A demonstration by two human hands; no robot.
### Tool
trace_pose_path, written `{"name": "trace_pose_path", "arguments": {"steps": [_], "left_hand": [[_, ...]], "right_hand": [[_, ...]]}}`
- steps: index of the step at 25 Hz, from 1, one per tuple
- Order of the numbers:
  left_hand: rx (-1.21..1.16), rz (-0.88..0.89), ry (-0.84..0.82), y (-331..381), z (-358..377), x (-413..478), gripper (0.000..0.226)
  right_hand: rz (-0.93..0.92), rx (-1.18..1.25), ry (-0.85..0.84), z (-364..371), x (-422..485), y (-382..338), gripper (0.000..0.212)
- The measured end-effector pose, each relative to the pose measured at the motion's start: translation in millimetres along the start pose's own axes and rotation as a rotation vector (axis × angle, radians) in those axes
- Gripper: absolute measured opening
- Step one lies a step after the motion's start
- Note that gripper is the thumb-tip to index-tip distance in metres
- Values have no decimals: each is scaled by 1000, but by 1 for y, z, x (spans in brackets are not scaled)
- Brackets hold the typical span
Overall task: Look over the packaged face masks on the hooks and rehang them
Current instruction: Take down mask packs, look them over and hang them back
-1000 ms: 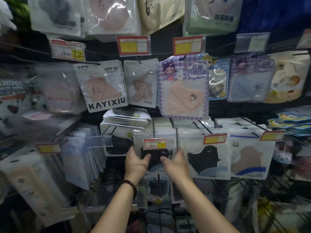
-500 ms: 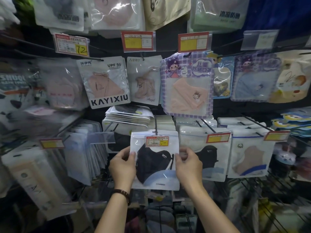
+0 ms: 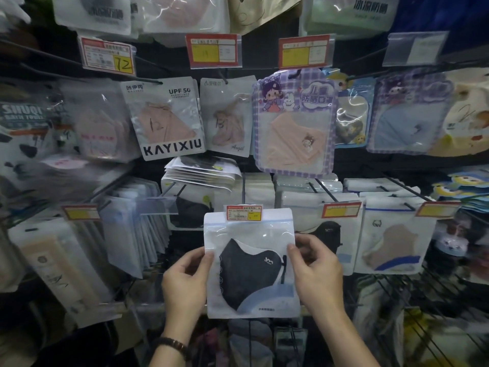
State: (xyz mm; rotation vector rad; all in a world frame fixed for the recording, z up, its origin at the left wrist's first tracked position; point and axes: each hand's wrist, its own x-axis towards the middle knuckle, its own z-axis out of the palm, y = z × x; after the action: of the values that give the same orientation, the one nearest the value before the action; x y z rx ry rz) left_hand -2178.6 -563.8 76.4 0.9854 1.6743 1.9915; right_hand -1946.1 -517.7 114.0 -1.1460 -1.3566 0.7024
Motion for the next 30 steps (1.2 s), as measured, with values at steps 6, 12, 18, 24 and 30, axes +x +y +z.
{"name": "trace_pose_path", "arguments": {"steps": [6, 12, 18, 24, 30], "left_hand": [[22, -13, -45, 0, 35, -24, 11], [68, 12, -193, 7, 89, -41, 25], [60, 17, -233, 13, 124, -46, 28], [5, -10, -232, 16, 143, -40, 26], [49, -28, -259, 14, 152, -37, 24]], "right_hand": [[-19, -68, 136, -27, -10, 30, 27], [9, -131, 231, -72, 2, 56, 47], [-43, -139, 303, -101, 23, 61, 47], [-68, -116, 334, -110, 47, 58, 48], [11, -163, 279, -113, 64, 60, 42]]}}
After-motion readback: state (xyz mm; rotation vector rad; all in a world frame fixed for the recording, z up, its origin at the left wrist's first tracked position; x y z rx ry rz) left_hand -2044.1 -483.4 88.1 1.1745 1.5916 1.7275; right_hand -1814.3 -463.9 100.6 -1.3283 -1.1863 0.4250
